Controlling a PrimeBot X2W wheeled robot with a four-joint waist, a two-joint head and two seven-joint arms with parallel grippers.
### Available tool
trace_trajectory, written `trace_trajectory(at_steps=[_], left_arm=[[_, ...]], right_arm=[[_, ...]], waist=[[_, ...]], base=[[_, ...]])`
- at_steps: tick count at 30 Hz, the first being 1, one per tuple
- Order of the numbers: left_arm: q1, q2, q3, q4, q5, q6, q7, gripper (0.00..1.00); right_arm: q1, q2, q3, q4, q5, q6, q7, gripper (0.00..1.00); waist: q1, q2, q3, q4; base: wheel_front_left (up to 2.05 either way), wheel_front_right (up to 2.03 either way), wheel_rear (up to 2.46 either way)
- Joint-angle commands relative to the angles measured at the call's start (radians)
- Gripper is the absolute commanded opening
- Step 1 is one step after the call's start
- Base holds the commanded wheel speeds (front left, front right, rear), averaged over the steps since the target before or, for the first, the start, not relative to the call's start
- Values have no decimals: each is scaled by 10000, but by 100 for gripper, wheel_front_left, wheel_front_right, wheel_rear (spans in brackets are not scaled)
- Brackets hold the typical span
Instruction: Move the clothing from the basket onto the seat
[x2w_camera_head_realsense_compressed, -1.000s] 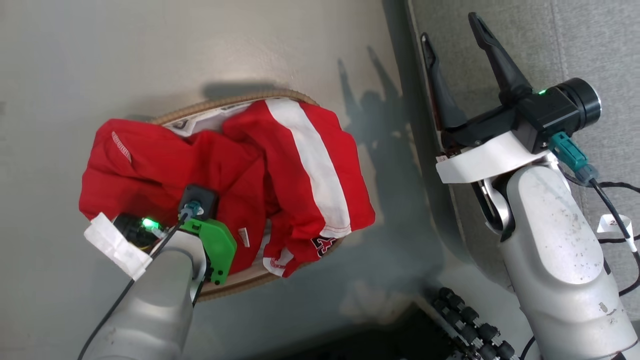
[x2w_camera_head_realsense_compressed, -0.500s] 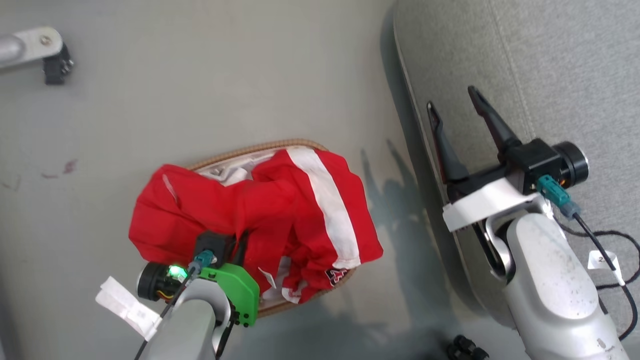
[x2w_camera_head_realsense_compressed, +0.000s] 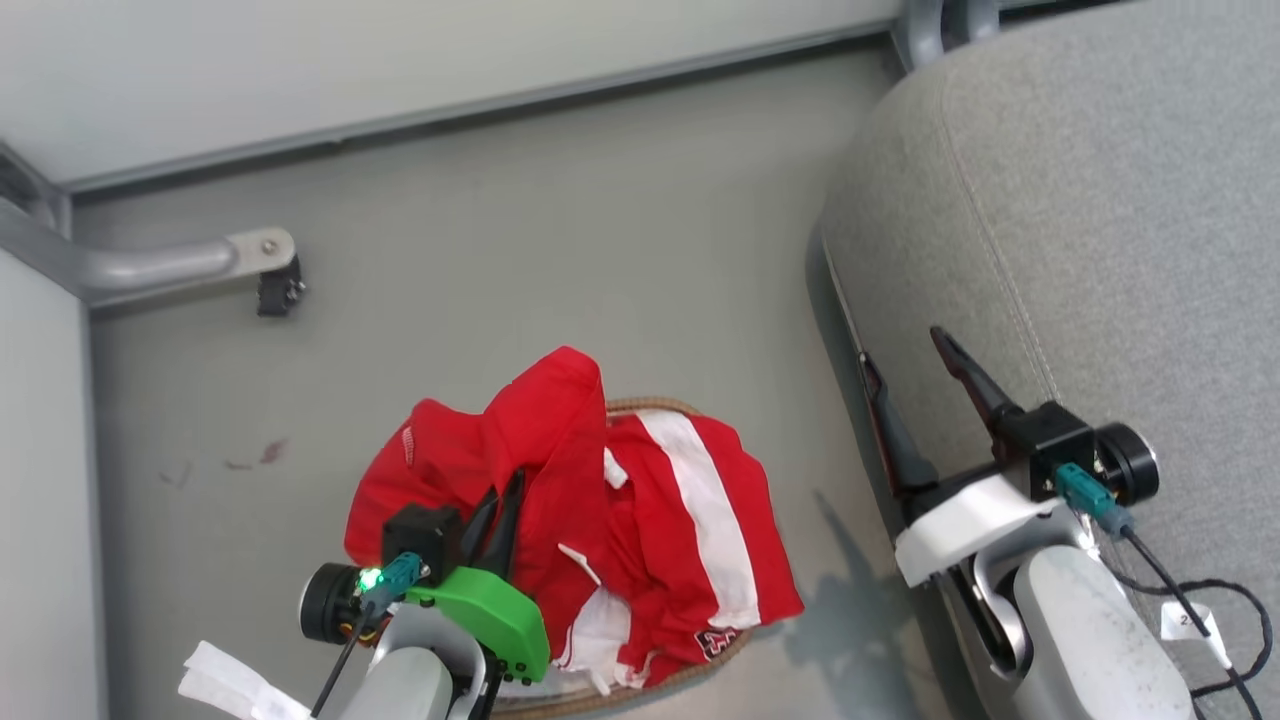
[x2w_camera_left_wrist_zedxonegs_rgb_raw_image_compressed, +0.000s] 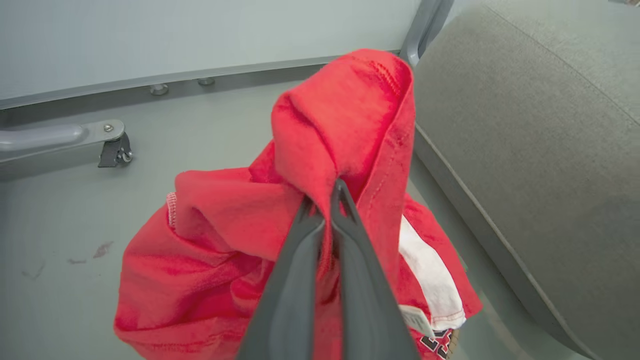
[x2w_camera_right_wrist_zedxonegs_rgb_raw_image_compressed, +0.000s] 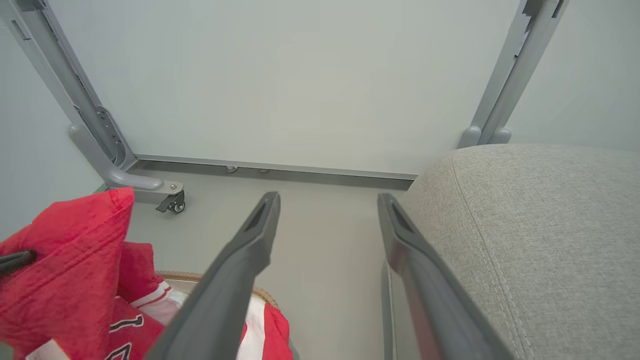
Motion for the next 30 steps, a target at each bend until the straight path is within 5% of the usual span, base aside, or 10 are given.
trace_trajectory(at_steps=[1, 20, 30], left_arm=[[198, 16, 66, -209, -84, 37, -10, 0], [-83, 17, 438, -3471, -732, -136, -9, 0], [-229, 25, -241, -4119, -1134, -12, -9, 0]], right_arm=[[221, -13, 17, 56, 55, -10, -17, 100], [1523, -114, 738, 497, 256, -10, -17, 100], [1353, -725, 3444, 655, 1334, -10, -19, 100]], waist=[[1, 0, -1058, 537], [1, 0, -2557, 799], [1, 0, -2724, 1034]], base=[[0, 0, 0], [0, 0, 0], [0, 0, 0]])
